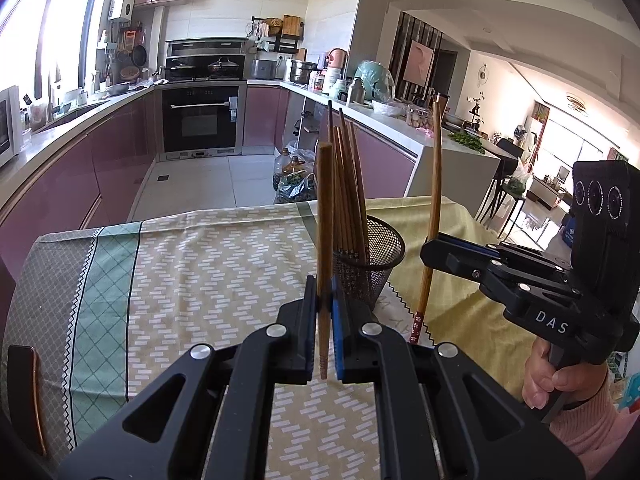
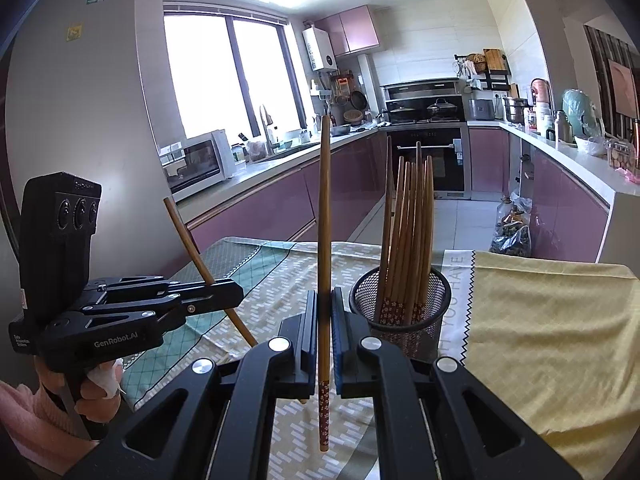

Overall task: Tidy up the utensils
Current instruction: 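Carry both upright chopsticks over the mesh cup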

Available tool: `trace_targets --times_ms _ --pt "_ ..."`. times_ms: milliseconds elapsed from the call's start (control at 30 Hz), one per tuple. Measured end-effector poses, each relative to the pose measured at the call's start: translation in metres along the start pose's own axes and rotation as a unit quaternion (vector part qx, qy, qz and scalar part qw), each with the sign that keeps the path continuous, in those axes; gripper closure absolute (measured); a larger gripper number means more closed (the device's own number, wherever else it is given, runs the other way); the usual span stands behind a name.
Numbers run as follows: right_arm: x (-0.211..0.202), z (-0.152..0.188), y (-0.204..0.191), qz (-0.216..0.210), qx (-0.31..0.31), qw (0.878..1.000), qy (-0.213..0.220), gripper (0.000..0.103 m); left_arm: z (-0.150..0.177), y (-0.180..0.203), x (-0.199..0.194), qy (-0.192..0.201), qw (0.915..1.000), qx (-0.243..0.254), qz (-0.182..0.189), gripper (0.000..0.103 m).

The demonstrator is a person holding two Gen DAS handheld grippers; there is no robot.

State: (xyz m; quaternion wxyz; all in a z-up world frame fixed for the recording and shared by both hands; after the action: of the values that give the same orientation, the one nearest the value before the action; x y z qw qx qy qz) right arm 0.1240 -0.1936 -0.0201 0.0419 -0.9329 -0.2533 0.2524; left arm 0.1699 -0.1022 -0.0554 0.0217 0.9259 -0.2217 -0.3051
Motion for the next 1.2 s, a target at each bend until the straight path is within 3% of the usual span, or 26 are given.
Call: trace_targets --times_ms 1200 --pt "-0.01 -0.028 0.019 0.018 -0.012 0.999 0.029 0.098 -0.033 0.014 -0.005 0.034 0.9991 0.024 0.008 0.096"
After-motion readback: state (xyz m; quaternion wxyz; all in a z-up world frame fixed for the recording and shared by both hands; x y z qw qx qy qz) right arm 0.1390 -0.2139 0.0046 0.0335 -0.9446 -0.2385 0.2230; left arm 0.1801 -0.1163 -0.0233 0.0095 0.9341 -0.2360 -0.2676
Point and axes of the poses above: each gripper's, at about its wrist camera, not at the fingertips, and x roughly the way its jaws point, y to its right, z to its underside, the point moved 9 cm from there along x, roughly the way its jaws point, and after that the axes turned 1 degree about -x, right-handed, at the moved point
